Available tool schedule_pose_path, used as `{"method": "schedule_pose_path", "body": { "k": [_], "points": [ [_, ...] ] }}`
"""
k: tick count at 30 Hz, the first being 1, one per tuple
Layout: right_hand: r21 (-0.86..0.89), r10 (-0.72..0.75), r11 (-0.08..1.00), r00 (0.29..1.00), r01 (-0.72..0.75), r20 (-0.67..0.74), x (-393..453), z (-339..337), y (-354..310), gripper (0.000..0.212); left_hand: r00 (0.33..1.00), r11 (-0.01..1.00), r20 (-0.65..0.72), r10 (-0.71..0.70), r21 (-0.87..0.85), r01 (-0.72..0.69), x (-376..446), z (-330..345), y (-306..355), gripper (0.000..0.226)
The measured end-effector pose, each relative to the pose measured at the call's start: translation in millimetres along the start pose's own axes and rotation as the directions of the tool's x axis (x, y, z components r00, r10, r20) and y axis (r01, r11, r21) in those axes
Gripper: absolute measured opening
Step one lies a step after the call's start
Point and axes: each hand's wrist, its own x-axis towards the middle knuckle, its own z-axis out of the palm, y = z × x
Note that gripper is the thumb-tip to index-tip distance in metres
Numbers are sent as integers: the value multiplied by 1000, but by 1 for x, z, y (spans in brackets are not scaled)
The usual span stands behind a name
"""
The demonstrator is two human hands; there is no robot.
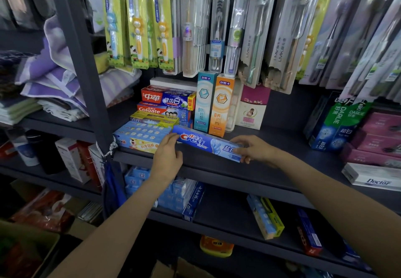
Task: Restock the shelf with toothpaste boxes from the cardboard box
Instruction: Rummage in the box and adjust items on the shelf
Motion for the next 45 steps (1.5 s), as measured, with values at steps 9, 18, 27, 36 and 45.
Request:
{"method": "schedule_pose_path", "body": {
  "k": [9,18,27,36,45],
  "points": [
    [-198,-34,980,994,13,-106,8,-8,9,36,995,997,101,22,72,-30,3,8,-1,55],
    [-251,87,958,974,-140,-209,-40,-60,69,38,931,993,343,121,-36,-116,4,49,49,66],
    [-347,191,879,907,-328,-375,-77,-143,124,37,791,988,597,134,-147,-56,15,135,148,75],
    [-556,159,750,913,-359,-375,-51,-162,152,45,809,997,583,75,-41,-63,43,179,171,67],
    [-503,127,762,856,-408,-501,-40,-154,163,50,845,995,530,68,-103,-16,49,188,173,57]
  ]
}}
